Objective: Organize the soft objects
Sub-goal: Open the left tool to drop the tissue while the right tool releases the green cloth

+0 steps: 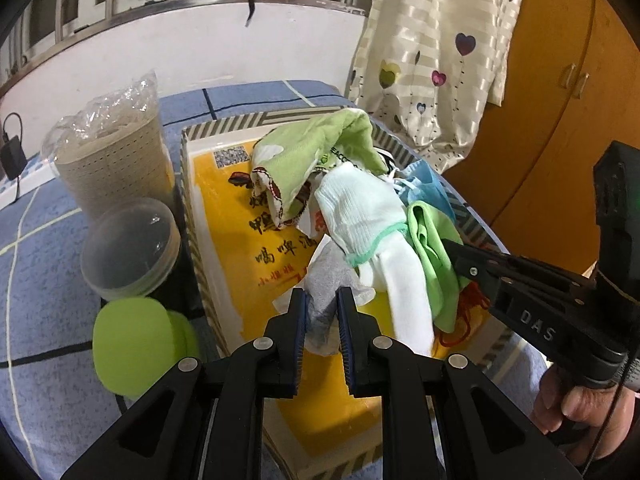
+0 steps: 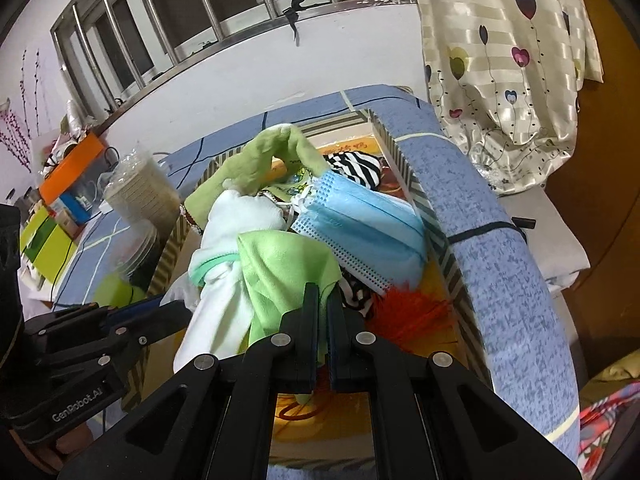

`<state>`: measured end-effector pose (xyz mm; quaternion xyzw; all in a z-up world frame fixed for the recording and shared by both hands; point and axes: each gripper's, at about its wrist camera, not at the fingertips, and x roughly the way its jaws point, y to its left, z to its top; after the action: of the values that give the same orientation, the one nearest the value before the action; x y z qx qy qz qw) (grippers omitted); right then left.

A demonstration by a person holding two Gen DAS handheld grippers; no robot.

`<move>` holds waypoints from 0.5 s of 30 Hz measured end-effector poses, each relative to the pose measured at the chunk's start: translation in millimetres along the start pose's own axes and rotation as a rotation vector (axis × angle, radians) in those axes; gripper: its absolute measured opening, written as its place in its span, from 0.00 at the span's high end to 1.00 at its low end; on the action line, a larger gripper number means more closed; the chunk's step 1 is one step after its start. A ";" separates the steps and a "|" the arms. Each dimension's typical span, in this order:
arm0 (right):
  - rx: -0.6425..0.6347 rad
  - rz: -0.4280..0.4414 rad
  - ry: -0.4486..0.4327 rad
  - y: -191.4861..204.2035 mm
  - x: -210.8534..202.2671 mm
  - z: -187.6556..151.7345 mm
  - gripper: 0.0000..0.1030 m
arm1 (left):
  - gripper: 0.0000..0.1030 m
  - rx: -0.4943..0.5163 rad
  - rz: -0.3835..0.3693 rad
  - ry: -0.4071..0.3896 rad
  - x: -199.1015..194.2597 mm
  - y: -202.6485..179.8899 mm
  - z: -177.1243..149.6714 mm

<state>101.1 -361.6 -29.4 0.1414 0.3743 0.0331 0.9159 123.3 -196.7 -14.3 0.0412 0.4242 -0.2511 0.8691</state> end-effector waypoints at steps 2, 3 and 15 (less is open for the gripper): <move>-0.014 0.000 -0.001 3.0 -1.8 0.9 0.95 | 0.85 -0.005 0.005 -0.004 1.2 1.0 1.7; -0.025 -0.005 -0.002 5.2 -3.4 0.9 0.91 | 0.84 -0.009 0.011 -0.005 1.9 1.4 2.3; -0.071 -0.010 -0.065 19.9 -36.0 -3.7 0.48 | 0.71 -0.006 0.049 -0.017 -14.4 -4.0 -4.7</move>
<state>73.6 -347.7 -2.0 0.1080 0.3437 0.0369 0.9321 110.7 -193.1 -5.9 0.0468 0.4164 -0.2289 0.8786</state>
